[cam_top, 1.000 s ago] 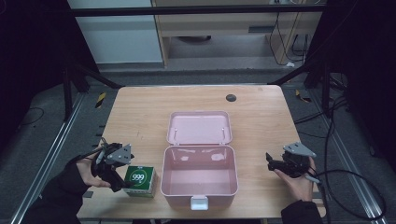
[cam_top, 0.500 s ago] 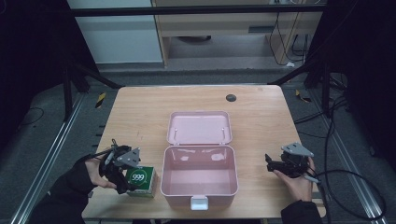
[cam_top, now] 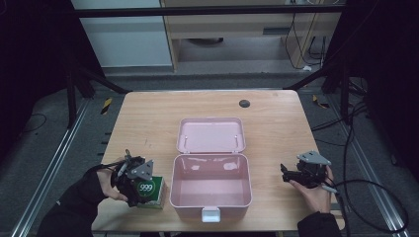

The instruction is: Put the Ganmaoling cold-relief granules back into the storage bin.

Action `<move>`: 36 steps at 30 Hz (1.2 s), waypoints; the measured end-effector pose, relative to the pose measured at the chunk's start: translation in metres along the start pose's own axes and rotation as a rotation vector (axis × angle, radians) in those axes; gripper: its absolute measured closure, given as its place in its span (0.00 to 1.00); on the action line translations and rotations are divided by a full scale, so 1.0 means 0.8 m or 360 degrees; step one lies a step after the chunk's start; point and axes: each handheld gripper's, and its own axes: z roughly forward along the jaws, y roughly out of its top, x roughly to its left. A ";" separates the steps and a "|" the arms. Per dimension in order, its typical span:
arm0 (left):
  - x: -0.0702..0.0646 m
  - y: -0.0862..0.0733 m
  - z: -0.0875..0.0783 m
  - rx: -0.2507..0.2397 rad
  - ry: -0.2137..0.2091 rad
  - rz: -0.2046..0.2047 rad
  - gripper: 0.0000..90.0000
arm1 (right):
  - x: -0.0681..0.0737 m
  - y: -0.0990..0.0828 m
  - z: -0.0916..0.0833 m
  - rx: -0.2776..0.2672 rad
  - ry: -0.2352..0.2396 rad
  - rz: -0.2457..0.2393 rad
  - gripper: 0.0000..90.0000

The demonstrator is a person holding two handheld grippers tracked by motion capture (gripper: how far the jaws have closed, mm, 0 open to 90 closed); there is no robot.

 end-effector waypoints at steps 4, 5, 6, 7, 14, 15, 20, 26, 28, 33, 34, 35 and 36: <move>0.001 -0.001 0.005 -0.0004 0.0011 -0.0013 0.09 | 0.001 0.000 0.002 0.0016 0.0001 -0.0004 0.03; 0.002 -0.001 0.005 -0.0001 0.0009 -0.0018 0.09 | 0.001 -0.001 0.002 0.0024 0.0004 -0.0009 0.03; 0.002 -0.002 0.005 0.0001 0.0007 -0.0020 0.09 | 0.001 -0.001 0.002 0.0024 0.0004 -0.0009 0.03; 0.002 -0.003 0.006 -0.0002 0.0004 -0.0027 0.09 | 0.001 -0.001 0.002 0.0025 0.0005 -0.0011 0.03; 0.004 -0.010 0.011 0.0009 -0.0015 -0.0036 0.09 | 0.002 -0.001 0.003 0.0041 0.0005 -0.0015 0.02; 0.005 -0.011 0.011 0.0009 -0.0016 -0.0038 0.09 | 0.002 -0.001 0.004 0.0044 0.0007 -0.0015 0.02; 0.008 -0.013 0.014 0.0011 -0.0022 -0.0051 0.09 | 0.003 -0.001 0.005 0.0061 0.0007 -0.0020 0.02; 0.008 -0.017 0.021 -0.0023 -0.0017 -0.0129 0.09 | 0.004 -0.002 0.007 0.0067 0.0009 -0.0045 0.02; 0.007 -0.018 0.022 -0.0037 -0.0018 -0.0163 0.09 | 0.004 -0.002 0.007 0.0068 0.0011 -0.0043 0.02; 0.009 -0.022 0.027 -0.0026 -0.0015 -0.0179 0.08 | 0.005 -0.002 0.008 0.0080 0.0015 -0.0045 0.02; 0.009 -0.023 0.030 -0.0034 -0.0014 -0.0193 0.08 | 0.005 -0.002 0.009 0.0080 0.0016 -0.0046 0.02; 0.009 -0.024 0.032 -0.0039 -0.0014 -0.0205 0.08 | 0.005 -0.002 0.009 0.0084 0.0016 -0.0047 0.02; 0.009 -0.025 0.033 -0.0036 -0.0014 -0.0211 0.08 | 0.005 -0.002 0.009 0.0090 0.0014 -0.0049 0.02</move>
